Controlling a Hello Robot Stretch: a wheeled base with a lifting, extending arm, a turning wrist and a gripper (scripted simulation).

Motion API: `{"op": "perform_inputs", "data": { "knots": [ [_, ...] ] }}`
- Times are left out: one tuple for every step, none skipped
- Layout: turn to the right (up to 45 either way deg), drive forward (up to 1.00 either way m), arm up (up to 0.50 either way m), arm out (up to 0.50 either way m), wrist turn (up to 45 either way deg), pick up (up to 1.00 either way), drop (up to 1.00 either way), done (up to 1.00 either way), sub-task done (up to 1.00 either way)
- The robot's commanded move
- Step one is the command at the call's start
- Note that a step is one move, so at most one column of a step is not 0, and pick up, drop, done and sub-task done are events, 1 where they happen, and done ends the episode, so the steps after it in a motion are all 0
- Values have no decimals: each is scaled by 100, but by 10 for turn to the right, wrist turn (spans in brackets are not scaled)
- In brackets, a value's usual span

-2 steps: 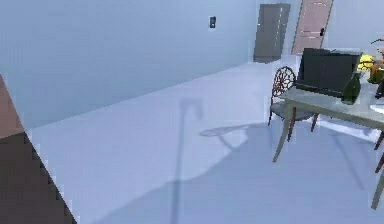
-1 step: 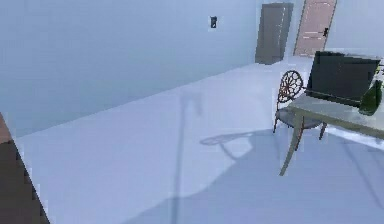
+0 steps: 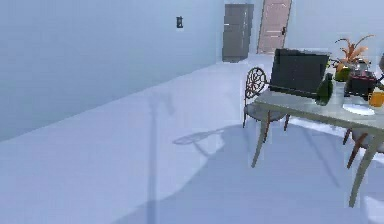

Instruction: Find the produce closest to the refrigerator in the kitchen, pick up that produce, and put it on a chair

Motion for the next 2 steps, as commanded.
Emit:
{"op": "perform_inputs", "data": {
  "knots": [
    [0, 100, 0, 0, 0, 0, 0, 0, 0],
    [0, 100, 0, 0, 0, 0, 0, 0, 0]
  ]
}}
